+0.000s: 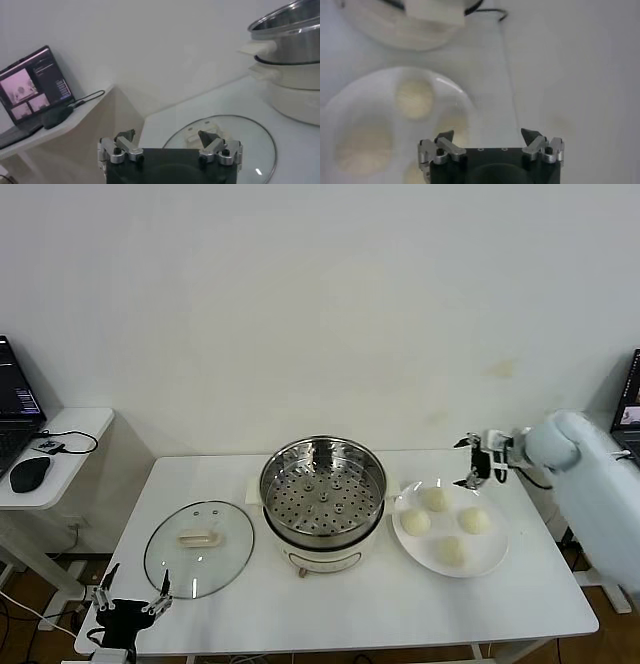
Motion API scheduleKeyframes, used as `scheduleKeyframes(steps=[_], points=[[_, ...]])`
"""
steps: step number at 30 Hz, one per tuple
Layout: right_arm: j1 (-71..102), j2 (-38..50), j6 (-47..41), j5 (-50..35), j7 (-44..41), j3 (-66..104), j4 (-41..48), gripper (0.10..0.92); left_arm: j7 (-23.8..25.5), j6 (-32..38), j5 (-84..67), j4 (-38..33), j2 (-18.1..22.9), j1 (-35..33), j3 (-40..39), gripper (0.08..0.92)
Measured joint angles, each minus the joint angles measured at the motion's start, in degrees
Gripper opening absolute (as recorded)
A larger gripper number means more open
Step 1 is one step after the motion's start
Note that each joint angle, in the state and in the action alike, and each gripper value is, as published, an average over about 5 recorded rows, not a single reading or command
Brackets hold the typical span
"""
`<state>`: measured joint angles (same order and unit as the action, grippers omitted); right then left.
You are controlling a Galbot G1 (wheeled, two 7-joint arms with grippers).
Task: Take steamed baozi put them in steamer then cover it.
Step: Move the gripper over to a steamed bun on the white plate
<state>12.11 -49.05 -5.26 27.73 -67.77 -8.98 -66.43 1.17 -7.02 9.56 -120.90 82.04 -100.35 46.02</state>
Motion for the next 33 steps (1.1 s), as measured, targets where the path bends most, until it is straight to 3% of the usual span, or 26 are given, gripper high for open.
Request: scheduleKeyframes(steps=[15, 33], points=[[-3.72, -10.33, 4.10, 6.69, 1.57, -3.48, 16.55, 0.823, -0.02, 0.00, 0.60, 1.06, 0.50, -0.63, -0.26, 0.823], [-3.98, -14.42, 5.52, 10.90, 3.36, -2.82, 24.05, 0.823, -0.09, 0.01, 0.74, 1.83, 0.68, -0.58, -0.67, 0.823]])
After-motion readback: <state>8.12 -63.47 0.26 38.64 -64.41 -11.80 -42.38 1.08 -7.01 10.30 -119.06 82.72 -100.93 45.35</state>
